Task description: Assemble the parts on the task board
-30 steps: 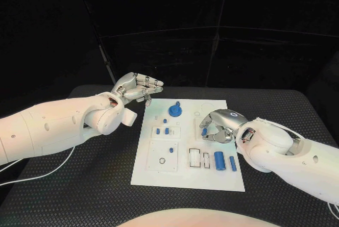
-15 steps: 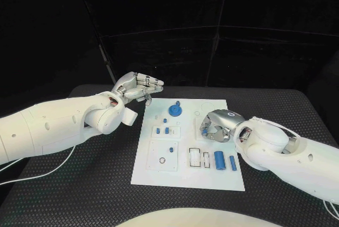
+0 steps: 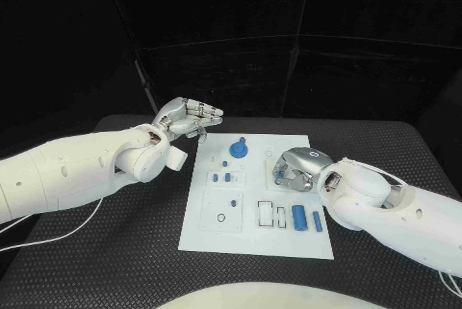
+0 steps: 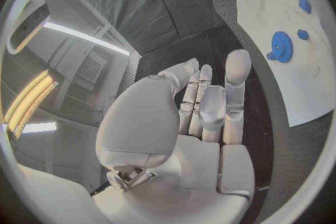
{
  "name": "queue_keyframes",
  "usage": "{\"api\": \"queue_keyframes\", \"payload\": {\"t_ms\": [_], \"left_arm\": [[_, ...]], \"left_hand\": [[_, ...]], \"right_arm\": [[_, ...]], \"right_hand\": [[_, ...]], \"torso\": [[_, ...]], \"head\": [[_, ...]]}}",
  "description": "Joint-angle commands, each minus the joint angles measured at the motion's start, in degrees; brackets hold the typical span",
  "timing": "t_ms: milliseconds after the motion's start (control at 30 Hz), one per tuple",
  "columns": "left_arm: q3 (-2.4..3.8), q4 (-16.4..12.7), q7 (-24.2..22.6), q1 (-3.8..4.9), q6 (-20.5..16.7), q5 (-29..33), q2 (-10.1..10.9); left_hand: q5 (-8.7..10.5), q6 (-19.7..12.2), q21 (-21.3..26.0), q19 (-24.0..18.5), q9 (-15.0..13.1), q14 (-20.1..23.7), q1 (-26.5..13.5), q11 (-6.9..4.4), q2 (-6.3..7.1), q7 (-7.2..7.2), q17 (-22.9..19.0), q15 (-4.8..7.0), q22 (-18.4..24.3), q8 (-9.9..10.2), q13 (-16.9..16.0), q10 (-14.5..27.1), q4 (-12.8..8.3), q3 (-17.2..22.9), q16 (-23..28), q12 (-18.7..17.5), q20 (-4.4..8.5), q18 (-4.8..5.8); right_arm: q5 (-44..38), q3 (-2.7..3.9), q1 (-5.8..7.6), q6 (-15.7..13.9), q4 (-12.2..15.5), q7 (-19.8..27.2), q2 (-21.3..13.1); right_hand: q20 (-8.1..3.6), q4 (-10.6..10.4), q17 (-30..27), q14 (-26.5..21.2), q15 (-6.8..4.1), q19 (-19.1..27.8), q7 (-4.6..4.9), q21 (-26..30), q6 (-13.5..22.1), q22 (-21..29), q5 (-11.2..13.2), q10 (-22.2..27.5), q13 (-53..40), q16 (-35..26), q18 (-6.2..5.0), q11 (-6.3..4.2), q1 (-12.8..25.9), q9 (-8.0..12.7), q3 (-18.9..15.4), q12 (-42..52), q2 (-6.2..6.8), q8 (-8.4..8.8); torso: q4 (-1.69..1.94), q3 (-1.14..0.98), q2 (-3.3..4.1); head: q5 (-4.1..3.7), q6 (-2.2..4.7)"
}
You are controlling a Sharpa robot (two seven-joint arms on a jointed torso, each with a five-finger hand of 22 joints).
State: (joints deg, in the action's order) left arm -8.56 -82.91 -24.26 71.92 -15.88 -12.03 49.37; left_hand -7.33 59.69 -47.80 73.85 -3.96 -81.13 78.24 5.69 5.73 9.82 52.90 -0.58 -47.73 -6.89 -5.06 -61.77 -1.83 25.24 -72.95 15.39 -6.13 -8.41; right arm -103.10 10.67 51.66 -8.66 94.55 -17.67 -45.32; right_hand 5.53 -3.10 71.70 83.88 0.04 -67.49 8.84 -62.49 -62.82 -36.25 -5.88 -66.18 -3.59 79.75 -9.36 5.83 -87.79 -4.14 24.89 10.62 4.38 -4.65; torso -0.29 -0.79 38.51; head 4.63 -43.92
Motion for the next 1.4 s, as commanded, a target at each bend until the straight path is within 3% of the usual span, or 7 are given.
{"api": "queue_keyframes", "payload": {"t_ms": [33,533,733,1067,1133,1267,1400], "left_arm": [[0.04,-0.09,-0.37,0.06,0.51,0.21,0.01],[0.04,-0.06,-0.53,-0.05,0.59,0.21,0.11],[0.04,-0.09,-0.51,-0.07,0.61,0.21,0.13],[0.04,-0.20,-0.45,-0.06,0.60,0.21,-0.02],[0.04,-0.21,-0.46,-0.06,0.56,0.21,-0.02],[0.04,-0.28,-0.47,-0.05,0.54,0.21,-0.07],[0.05,-0.38,-0.53,-0.03,0.49,0.21,-0.25]], "left_hand": [[0.18,-0.25,0.30,-0.38,0.07,0.31,-0.64,0.00,-0.12,0.07,0.05,0.03,0.07,0.08,0.08,0.40,-0.16,0.07,0.21,0.34,-0.03,-0.84],[0.17,-0.28,0.29,-0.37,0.07,0.32,-0.61,0.00,-0.17,0.07,0.04,0.02,0.06,0.08,0.08,0.44,-0.19,0.11,0.20,0.37,-0.04,-0.84],[0.17,-0.28,0.29,-0.37,0.07,0.32,-0.61,0.00,-0.17,0.07,0.04,0.02,0.06,0.08,0.08,0.44,-0.19,0.11,0.20,0.37,-0.04,-0.84],[0.17,-0.28,0.29,-0.37,0.07,0.32,-0.61,0.00,-0.17,0.07,0.04,0.02,0.06,0.08,0.08,0.44,-0.19,0.11,0.20,0.37,-0.04,-0.84],[0.17,-0.28,0.29,-0.37,0.07,0.32,-0.61,0.00,-0.17,0.07,0.04,0.02,0.06,0.08,0.08,0.44,-0.19,0.11,0.20,0.37,-0.04,-0.84],[0.17,-0.28,0.29,-0.37,0.07,0.32,-0.61,0.00,-0.17,0.07,0.04,0.02,0.06,0.08,0.08,0.44,-0.19,0.11,0.20,0.37,-0.04,-0.84],[0.17,-0.28,0.29,-0.37,0.07,0.32,-0.61,0.00,-0.17,0.07,0.04,0.02,0.06,0.08,0.08,0.44,-0.19,0.11,0.20,0.37,-0.04,-0.84]], "right_arm": [[-2.17,0.03,0.06,-2.79,0.40,-0.41,-0.24],[-1.76,0.13,0.07,-7.97,6.96,0.42,-3.09],[-0.61,1.63,0.08,-8.41,10.00,0.43,-3.76],[3.65,1.93,0.08,-7.57,11.04,2.26,-0.54],[4.17,1.70,0.08,-7.57,10.60,2.83,0.80],[4.41,0.21,0.06,-7.39,9.86,4.15,3.01],[4.44,-2.61,0.05,-6.71,8.93,6.28,4.96]], "right_hand": [[-0.15,0.51,0.13,2.67,-0.42,-0.09,-0.02,-0.38,-0.55,-0.26,-0.31,-2.03,-0.29,0.25,0.19,-1.33,-0.52,0.07,1.30,-0.29,0.09,0.09],[-0.33,2.11,0.46,2.73,-0.61,0.02,-0.04,-1.62,-0.72,-1.58,-0.58,-3.94,-0.53,0.50,0.31,-1.51,0.67,0.17,4.11,-0.72,1.00,0.42],[-0.32,2.27,0.64,2.77,-0.59,-0.06,0.03,-1.86,-0.83,-1.92,-0.54,-4.08,-0.54,0.61,0.36,-1.49,0.87,0.16,4.40,-0.84,1.09,0.41],[-0.28,2.44,0.51,2.75,-0.54,0.01,0.15,-1.99,-0.94,-1.99,-0.34,-4.24,-0.55,0.56,0.37,-1.42,1.28,0.15,4.61,-1.01,1.32,0.42],[-0.27,2.45,0.50,2.74,-0.53,0.02,0.15,-2.00,-0.94,-1.99,-0.33,-4.25,-0.55,0.56,0.37,-1.41,1.30,0.15,4.62,-1.02,1.33,0.42],[-0.26,2.50,0.47,2.74,-0.52,0.06,0.16,-1.99,-0.90,-1.94,-0.33,-4.22,-0.54,0.55,0.36,-1.40,1.35,0.16,4.69,-1.09,1.33,0.45],[-0.25,2.63,0.44,2.73,-0.50,0.19,0.17,-1.96,-0.85,-1.80,-0.37,-4.14,-0.51,0.53,0.32,-1.37,1.39,0.18,4.90,-1.25,1.29,0.51]], "torso": [[-0.07,-0.01,-0.03],[0.01,0.02,-0.03],[-0.06,0.01,0.06],[0.24,0.15,0.14],[0.09,0.11,0.08],[0.04,0.07,0.10],[0.13,0.09,0.11]], "head": [[0.07,-0.01],[0.19,0.43],[0.34,0.44],[0.51,0.00],[0.65,-0.10],[1.05,-0.36],[1.40,-0.46]]}}
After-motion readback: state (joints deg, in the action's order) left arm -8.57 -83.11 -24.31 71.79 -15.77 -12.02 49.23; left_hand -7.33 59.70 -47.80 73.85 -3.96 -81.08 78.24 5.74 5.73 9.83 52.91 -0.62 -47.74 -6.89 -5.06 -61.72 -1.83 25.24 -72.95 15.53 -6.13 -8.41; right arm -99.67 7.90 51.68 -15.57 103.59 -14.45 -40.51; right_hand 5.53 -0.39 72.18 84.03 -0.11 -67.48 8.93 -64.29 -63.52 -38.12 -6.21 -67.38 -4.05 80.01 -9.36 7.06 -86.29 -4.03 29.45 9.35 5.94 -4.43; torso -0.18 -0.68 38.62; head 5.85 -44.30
